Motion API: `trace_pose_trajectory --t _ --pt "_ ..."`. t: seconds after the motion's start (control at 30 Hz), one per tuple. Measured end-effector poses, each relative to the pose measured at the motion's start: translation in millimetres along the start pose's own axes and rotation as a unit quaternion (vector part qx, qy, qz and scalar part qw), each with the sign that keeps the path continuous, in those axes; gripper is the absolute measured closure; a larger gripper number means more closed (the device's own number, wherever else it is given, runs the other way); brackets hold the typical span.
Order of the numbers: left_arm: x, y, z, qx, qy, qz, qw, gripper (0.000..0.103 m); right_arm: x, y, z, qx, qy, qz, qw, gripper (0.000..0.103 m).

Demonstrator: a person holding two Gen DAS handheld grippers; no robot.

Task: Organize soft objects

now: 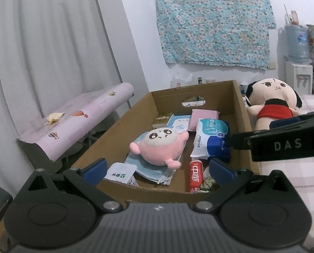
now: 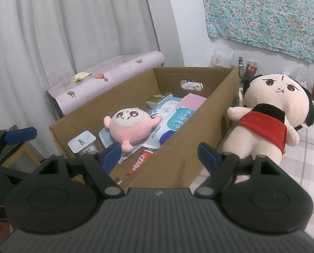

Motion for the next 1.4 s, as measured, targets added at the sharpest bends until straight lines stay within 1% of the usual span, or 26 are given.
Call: trace_pose_trajectory --t 0.17,0.67,0.8,0.97,1.13,1.4 --pt "-2.8 -2.5 0.5 0.000 0.000 -0.005 1.0000 0.000 0.0 1.0 0.9 -0.004 0.001 0.000 1.000 0.023" --pt "-3.0 -5.0 2.2 -0.003 0.000 0.000 1.0000 0.000 0.0 -1.6 0.3 -0.008 0.007 0.000 1.000 0.023" --pt "-0.9 -5.0 1.3 -0.008 0.008 0.000 0.9999 0.000 -0.1 -1.7 0.4 -0.009 0.006 -0.001 1.000 0.023" --pt "2.3 -1.8 -2.9 -0.012 0.032 0.010 0.9994 0.000 -0.2 -1.7 0.5 -0.010 0.006 -0.001 1.000 0.022" --pt "2.1 -3.7 -0.2 -0.008 0.022 0.006 0.9997 0.000 -0.2 -1.9 0.4 -0.007 0.005 0.000 1.000 0.022" --pt "0.4 -4.4 -0.7 -0.009 0.028 -0.003 0.9996 0.000 -1.0 -2.4 1.2 -0.008 0.004 -0.002 1.000 0.022"
Point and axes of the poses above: each gripper's, at about its wrist camera, not at the fingertips, and y roughly against the way its jaws point, z to its right, x to its top, the point moved 6 cm from there along -y, roughly the way its jaws point
